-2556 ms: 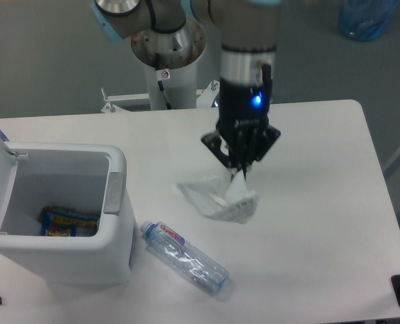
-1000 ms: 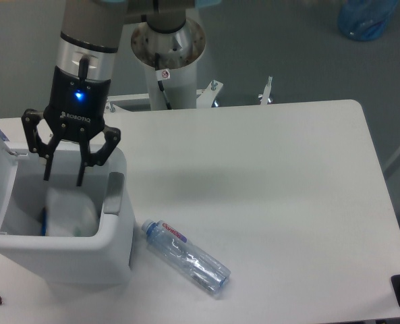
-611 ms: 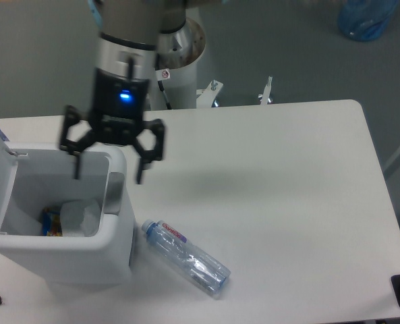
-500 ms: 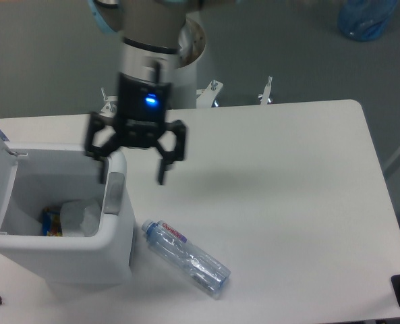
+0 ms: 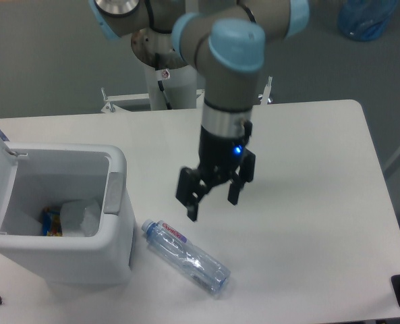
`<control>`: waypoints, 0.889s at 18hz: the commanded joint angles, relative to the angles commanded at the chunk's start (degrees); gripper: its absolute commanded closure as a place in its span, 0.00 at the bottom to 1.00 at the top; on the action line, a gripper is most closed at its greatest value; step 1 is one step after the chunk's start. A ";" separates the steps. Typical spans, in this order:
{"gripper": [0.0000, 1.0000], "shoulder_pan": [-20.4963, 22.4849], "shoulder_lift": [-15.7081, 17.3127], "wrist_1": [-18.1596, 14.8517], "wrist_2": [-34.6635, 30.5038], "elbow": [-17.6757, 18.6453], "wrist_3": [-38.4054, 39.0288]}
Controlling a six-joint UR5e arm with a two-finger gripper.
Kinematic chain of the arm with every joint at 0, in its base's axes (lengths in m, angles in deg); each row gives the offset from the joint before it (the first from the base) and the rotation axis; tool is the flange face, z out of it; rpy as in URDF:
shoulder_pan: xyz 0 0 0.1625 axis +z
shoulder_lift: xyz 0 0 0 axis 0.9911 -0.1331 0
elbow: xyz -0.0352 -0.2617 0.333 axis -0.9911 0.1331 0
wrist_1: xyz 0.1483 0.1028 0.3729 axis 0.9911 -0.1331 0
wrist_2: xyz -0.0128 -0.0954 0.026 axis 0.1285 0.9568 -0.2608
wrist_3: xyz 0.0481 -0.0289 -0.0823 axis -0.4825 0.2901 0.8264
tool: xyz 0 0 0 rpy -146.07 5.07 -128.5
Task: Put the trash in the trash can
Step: 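Move the gripper to the clear water bottle and lower onto it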
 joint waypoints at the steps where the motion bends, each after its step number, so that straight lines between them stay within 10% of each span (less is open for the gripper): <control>1: 0.00 0.09 -0.97 0.17 0.00 0.00 0.35; 9: 0.00 -0.79 -13.70 0.97 -7.20 -5.18 3.17; 16: 0.00 -3.07 -18.54 1.40 -7.91 -8.61 3.43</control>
